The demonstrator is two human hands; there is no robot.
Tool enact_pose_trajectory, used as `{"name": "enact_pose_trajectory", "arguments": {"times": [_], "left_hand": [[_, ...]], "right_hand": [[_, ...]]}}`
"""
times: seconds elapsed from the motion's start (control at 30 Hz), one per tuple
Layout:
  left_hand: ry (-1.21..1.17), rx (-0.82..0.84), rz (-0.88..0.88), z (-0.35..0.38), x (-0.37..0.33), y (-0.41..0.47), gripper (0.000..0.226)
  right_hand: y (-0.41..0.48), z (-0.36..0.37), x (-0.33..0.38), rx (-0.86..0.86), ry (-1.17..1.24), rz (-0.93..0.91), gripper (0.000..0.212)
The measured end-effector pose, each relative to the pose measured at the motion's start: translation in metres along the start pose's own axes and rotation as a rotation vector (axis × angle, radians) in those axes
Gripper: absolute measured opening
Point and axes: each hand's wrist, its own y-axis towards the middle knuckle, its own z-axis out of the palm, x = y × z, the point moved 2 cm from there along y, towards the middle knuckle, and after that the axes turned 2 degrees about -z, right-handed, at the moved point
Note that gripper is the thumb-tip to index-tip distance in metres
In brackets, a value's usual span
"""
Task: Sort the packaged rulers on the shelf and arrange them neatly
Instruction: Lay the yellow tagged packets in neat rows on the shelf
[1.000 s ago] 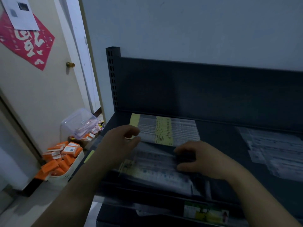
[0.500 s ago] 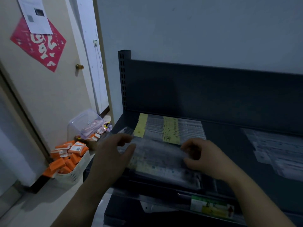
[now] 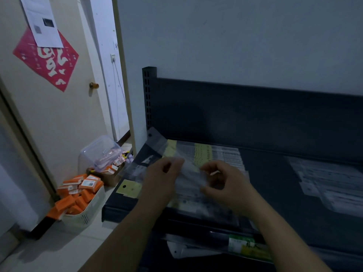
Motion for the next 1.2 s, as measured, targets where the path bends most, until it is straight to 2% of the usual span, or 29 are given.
{"name": "enact_pose_trajectory", "arguments": {"times": [0.13,0.23,0.37,0.53,0.67,0.77,0.87,0.93,1.03,1.07,1.13,1.2], "left_hand": [[-0.211,-0.087,-0.137,-0.019,0.006,0.01,0.025],[-0.186,-0.166,-0.181,-0.038,0.013,0.014,0.024],[-0.15,-0.247,-0.184,-0.051,0.013,0.015,0.027],[-0.2,-0.193,-0.226,-0.053,0.016,0.011,0.025],[-0.367,-0.136,-0.317,-0.056,0.023,0.011,0.018],[-0.509,-0.088,-0.379,-0.056,0.025,0.011,0.017],[-0.598,-0.075,-0.408,-0.057,0.021,0.01,0.017],[-0.649,-0.076,-0.402,-0.061,0.022,0.012,0.017],[-0.692,-0.077,-0.379,-0.066,0.025,0.015,0.02],[-0.698,-0.063,-0.374,-0.064,0.025,0.015,0.022],[-0.695,-0.039,-0.382,-0.058,0.025,0.015,0.026],[-0.692,-0.034,-0.403,-0.053,0.028,0.016,0.029]], "right_hand": [[-0.003,-0.015,-0.013,-0.031,-0.106,0.094,0.033],[-0.01,-0.019,-0.016,0.056,-0.216,0.121,0.029],[-0.011,-0.01,-0.015,0.094,-0.315,0.148,0.039],[0.004,-0.006,-0.01,0.069,-0.505,0.058,0.054],[0.02,0.002,-0.006,0.251,-0.672,0.027,0.067],[0.029,0.005,-0.007,0.293,-0.629,0.059,0.066],[0.033,0.003,-0.009,0.285,-0.669,-0.01,0.049],[0.033,-0.003,-0.01,0.194,-0.625,-0.041,0.036],[0.029,-0.015,-0.012,-0.067,-0.308,0.034,0.029],[0.027,-0.016,-0.012,-0.103,-0.26,0.055,0.029],[0.025,-0.014,-0.013,-0.044,-0.321,0.049,0.03],[0.022,-0.008,-0.012,0.099,-0.421,0.063,0.04]]}}
